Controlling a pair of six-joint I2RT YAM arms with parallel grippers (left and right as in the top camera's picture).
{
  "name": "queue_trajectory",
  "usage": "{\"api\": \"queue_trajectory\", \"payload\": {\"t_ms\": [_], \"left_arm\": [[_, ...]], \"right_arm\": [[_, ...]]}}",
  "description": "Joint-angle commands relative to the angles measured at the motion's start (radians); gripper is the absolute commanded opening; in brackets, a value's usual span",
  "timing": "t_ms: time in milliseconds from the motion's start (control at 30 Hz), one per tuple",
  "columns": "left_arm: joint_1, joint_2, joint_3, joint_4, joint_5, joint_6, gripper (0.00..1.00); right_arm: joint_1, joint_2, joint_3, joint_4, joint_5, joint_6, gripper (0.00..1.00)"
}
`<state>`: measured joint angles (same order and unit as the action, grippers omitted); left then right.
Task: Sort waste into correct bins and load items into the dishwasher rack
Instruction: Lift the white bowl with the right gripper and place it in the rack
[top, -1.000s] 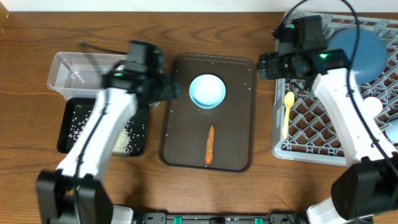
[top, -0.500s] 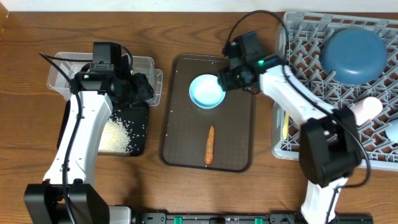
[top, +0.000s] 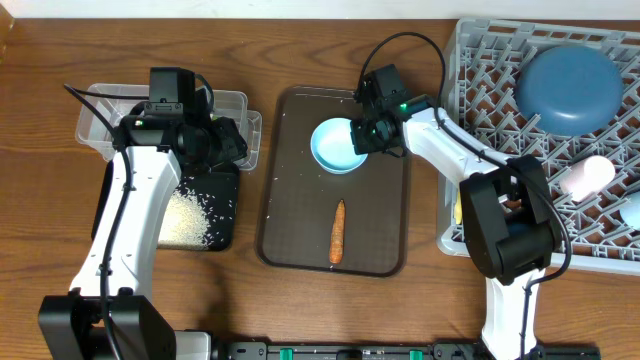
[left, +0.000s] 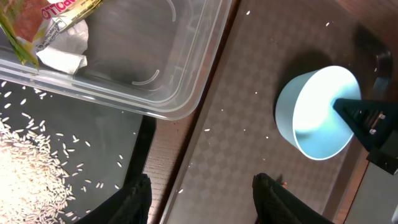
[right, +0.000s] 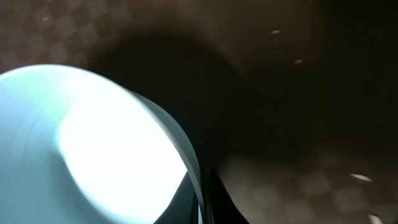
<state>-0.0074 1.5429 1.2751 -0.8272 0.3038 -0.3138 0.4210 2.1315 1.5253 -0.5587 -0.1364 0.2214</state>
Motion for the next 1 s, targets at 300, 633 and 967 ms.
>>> {"api": "queue_trajectory", "payload": {"t_ms": [300,633,967], "left_arm": [[0.002,-0.004,0.005,-0.002,-0.01,0.006,0.56],[0.003,-0.004,0.005,-0.002,-0.01,0.006,0.55],[0.003,-0.003,0.005,-0.002,-0.01,0.006,0.56]], "right_arm": [[-0.1,-0.33,0.014,-0.005,0.552,-0.256,0.01],[-0.2,-0.355,0.005,-0.04,1.402,-0.32,0.01],[-0.32,-0.345,-0.136,-0.089,1.427,-0.226,0.01]]}}
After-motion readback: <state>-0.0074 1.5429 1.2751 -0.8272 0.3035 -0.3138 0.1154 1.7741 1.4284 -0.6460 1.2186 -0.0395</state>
